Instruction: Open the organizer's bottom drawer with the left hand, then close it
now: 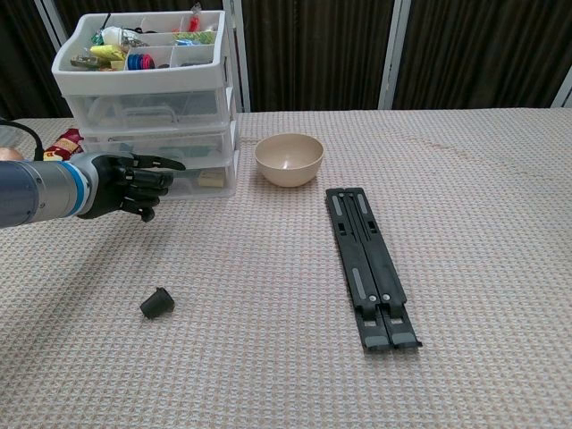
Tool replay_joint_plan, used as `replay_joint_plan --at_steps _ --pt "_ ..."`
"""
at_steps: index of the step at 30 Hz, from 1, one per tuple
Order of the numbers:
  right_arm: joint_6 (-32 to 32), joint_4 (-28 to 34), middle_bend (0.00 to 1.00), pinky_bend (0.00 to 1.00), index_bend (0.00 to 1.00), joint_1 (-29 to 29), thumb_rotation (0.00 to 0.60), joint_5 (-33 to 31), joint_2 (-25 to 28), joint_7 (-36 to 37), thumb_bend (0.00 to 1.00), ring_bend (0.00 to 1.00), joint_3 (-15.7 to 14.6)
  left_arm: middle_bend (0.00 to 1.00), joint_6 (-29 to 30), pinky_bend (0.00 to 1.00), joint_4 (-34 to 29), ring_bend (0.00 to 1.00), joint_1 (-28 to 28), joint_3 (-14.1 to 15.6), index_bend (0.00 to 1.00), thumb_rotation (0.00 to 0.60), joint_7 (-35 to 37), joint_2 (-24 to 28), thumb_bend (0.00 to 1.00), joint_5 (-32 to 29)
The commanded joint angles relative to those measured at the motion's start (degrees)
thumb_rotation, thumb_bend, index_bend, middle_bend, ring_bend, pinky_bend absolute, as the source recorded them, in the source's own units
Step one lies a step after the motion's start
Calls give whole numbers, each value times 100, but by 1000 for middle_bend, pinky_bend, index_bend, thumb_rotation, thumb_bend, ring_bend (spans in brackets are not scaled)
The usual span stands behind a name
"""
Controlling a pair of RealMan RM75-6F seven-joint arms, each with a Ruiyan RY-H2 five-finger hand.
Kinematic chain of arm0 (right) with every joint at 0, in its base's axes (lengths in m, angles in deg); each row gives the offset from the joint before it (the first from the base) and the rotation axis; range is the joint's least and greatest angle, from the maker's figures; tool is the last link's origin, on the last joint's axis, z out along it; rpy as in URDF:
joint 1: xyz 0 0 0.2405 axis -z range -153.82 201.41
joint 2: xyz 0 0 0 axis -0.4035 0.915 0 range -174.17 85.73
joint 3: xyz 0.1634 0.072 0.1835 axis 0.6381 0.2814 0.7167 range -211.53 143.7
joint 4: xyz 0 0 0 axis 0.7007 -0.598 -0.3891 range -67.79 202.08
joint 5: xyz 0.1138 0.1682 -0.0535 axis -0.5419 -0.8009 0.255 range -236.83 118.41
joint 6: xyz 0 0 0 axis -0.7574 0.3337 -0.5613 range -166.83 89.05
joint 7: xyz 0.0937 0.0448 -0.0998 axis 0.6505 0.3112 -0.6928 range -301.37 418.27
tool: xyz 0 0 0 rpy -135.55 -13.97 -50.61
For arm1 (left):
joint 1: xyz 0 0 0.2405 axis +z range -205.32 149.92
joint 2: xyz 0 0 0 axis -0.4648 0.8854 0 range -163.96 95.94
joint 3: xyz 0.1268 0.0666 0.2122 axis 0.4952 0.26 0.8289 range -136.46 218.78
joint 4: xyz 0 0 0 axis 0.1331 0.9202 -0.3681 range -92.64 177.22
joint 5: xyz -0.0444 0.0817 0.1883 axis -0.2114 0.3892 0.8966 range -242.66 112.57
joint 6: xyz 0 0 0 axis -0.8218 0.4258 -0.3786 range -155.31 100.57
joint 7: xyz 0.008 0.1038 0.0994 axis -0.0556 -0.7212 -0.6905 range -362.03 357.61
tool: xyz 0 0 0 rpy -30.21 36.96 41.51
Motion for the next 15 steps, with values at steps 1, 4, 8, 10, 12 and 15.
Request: replay_joint_plan --at_steps 1,4,8,10,12,15 --pt "8 -2 0 0 68 2 600 7 1 -3 63 0 1 964 63 717 -179 869 127 99 214 600 64 59 631 120" --pt "20 -1 0 0 68 7 600 14 4 1 63 0 -1 964 133 717 -321 869 246 180 213 600 110 110 631 259" --pt "26 -1 0 0 68 7 600 19 4 -5 63 0 0 964 244 717 -515 869 411 263 214 600 170 198 631 448" --pt "30 -4 0 0 68 8 600 19 1 -13 63 0 2 963 417 717 -718 869 589 342 225 600 221 288 631 726" --pt "39 -2 0 0 68 11 600 21 -1 -19 64 0 4 962 673 717 -892 869 778 468 241 600 225 363 636 1048" --pt "45 2 0 0 68 14 600 24 -4 -28 64 0 3 962 1206 717 -948 868 916 801 244 600 -182 430 657 1732"
